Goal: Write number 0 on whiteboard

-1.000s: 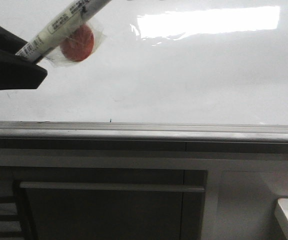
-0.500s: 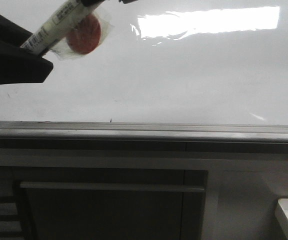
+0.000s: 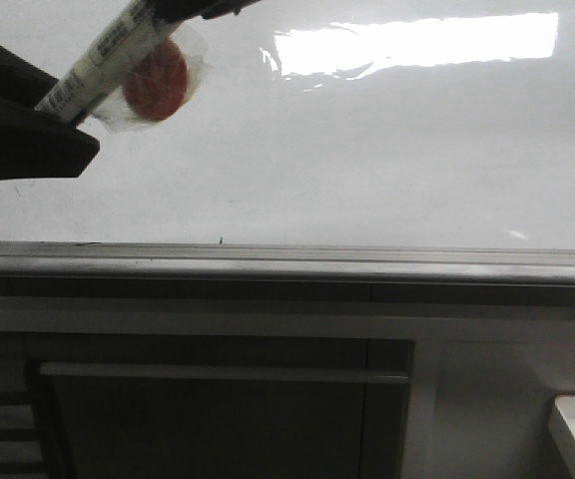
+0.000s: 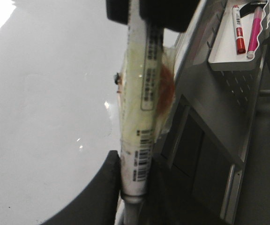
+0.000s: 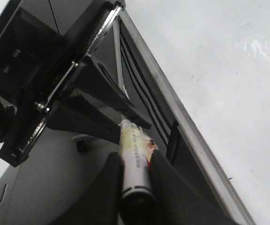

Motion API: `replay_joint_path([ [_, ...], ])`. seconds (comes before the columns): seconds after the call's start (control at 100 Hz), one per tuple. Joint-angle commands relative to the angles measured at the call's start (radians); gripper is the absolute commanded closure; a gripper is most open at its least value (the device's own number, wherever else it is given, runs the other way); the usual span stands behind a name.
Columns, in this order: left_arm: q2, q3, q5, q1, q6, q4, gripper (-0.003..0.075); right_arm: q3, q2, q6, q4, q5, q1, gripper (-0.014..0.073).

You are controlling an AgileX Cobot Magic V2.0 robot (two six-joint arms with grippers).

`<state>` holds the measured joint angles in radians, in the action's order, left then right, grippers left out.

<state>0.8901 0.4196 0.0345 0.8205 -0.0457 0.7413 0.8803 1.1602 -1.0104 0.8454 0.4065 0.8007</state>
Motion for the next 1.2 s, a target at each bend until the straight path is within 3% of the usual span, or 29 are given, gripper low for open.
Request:
replay_joint_path([
  [0.0, -0.011, 0.031, 0.086, 0.009, -0.014, -0.016, 0.0589, 0.032, -0.001, -0.01, 0.013, -0.066, -0.006, 0.0663],
  [0.1, -0.011, 0.031, 0.079, 0.009, -0.014, -0.016, 0.0324, 0.032, -0.001, -0.01, 0.013, -0.082, -0.006, 0.0663],
  [0.17, -0.02, 0.031, 0.055, 0.009, -0.014, -0.034, 0.0191, 0.032, -0.001, -0.01, 0.013, -0.089, -0.006, 0.0663],
  [0.23, -0.043, 0.031, 0.026, 0.009, -0.014, -0.092, 0.0152, 0.032, -0.001, -0.01, 0.013, -0.096, -0.006, 0.0663],
  [0.35, -0.141, 0.031, -0.022, 0.009, -0.014, -0.164, 0.016, 0.032, -0.001, -0.01, 0.013, -0.119, -0.006, 0.0662],
  [0.42, -0.223, 0.031, -0.042, 0.009, -0.014, -0.167, 0.0201, 0.032, -0.001, -0.01, 0.013, -0.137, -0.006, 0.0662],
  [0.49, -0.312, 0.031, -0.061, 0.009, -0.014, -0.168, 0.0303, 0.032, -0.001, -0.01, 0.013, -0.144, -0.006, 0.0662],
  [0.54, -0.375, 0.031, -0.076, 0.009, -0.014, -0.168, 0.0414, 0.032, -0.003, -0.01, 0.013, -0.14, -0.006, 0.0663],
  [0.65, -0.497, 0.031, -0.126, 0.009, -0.014, -0.168, 0.0743, 0.032, -0.003, -0.01, 0.013, -0.158, -0.006, 0.0663],
  [0.86, -0.575, 0.031, -0.24, -0.02, -0.07, -0.153, 0.0741, 0.032, 0.008, -0.01, 0.022, -0.163, -0.006, 0.0663],
  [1.19, -0.575, 0.031, -0.188, -0.187, -0.149, -0.147, 0.0741, 0.032, 0.077, -0.01, 0.047, -0.255, -0.006, 0.0663],
])
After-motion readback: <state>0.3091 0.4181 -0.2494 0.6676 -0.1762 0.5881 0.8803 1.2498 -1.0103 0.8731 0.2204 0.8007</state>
